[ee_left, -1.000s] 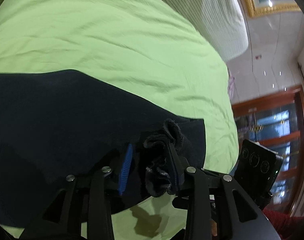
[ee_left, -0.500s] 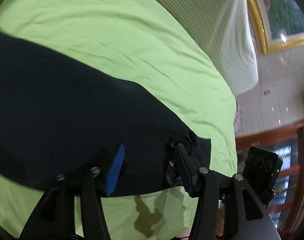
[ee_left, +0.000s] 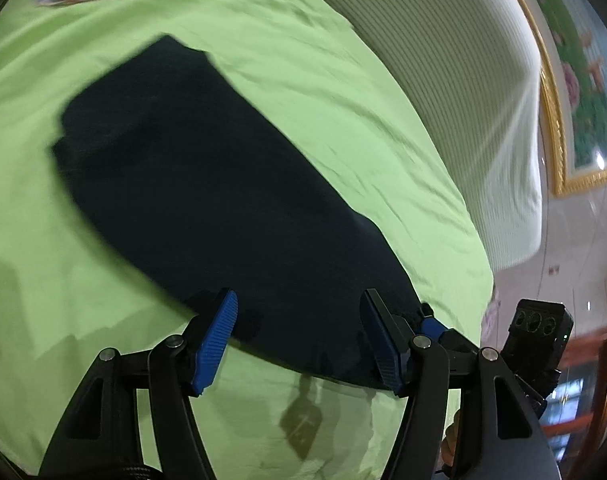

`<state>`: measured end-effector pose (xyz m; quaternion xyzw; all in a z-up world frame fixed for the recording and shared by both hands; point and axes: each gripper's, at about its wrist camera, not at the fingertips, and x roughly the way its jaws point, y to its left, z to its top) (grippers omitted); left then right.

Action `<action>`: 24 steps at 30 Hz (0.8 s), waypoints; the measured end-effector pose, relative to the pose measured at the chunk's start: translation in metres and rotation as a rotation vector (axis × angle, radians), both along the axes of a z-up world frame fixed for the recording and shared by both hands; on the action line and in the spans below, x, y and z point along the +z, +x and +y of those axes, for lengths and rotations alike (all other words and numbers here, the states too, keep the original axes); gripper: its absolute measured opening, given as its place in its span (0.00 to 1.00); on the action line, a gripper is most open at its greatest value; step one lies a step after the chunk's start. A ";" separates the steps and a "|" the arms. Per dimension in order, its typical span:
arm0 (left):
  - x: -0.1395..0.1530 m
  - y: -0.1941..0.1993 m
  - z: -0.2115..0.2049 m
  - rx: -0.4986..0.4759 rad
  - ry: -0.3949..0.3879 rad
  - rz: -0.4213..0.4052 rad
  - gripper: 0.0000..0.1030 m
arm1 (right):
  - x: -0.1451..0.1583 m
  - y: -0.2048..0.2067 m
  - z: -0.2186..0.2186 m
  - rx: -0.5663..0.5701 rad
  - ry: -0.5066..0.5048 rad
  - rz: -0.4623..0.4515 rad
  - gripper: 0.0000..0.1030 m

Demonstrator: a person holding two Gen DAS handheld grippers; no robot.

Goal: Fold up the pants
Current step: 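Open both grippers and release the folded navy pants onto the sheet, then grasp the folded end of the pants with the right gripper while the left gripper grasps it too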

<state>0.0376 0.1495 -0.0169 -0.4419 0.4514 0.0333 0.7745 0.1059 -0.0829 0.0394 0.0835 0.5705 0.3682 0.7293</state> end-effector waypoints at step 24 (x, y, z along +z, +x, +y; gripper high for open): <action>-0.031 -0.048 0.082 0.316 -0.077 0.068 0.64 | -0.015 0.072 0.137 0.310 -0.052 0.005 0.55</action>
